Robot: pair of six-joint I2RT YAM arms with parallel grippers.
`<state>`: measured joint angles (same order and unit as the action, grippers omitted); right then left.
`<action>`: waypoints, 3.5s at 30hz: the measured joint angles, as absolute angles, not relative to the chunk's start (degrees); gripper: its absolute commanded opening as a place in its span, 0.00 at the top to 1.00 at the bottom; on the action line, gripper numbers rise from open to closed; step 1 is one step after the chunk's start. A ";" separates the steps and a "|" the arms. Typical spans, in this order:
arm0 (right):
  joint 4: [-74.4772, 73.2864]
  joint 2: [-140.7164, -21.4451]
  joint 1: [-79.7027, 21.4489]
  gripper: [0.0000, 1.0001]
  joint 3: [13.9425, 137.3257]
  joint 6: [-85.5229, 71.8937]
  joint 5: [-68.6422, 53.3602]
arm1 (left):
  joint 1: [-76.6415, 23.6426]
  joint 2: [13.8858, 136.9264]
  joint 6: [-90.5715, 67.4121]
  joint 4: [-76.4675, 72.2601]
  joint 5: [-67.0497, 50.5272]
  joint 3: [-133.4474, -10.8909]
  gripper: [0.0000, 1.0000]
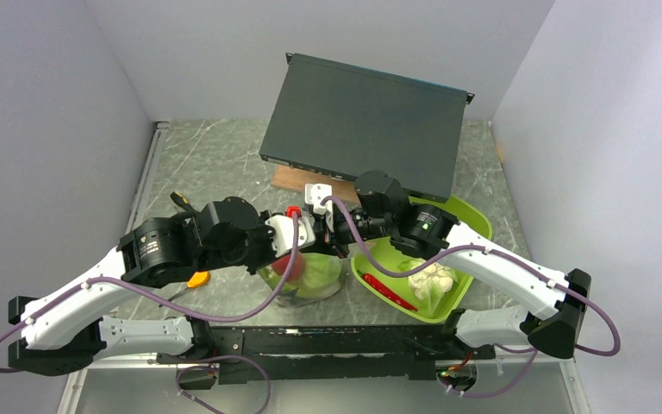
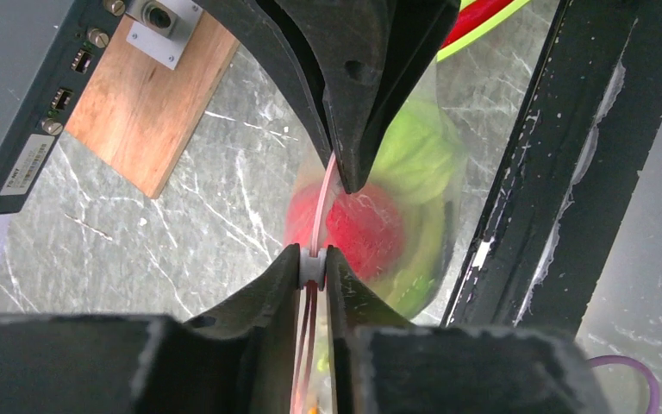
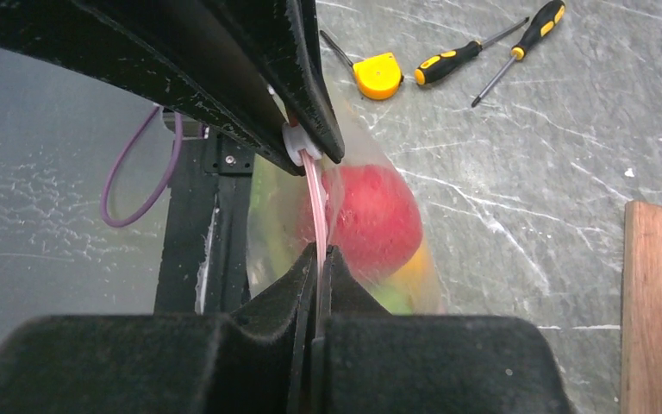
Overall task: Place the food in the zip-top bag and seal the zipper
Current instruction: Zip the zipper food storage bag at the center of the board, then place the zipper food storage bag at the center of the board.
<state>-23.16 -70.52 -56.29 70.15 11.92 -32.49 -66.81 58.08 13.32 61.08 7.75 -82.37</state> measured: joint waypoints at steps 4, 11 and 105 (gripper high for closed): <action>-23.35 -70.52 -56.27 1.00 70.24 11.92 -32.21 | -66.83 58.50 13.76 61.10 7.44 -82.37 1.00; -18.70 -67.16 -56.58 1.00 65.47 11.84 -30.44 | -66.83 56.73 13.82 58.98 5.45 -80.38 1.00; -2.68 -105.45 -77.32 0.75 75.94 -9.47 18.37 | -65.21 14.00 -30.22 58.43 38.74 -73.95 0.00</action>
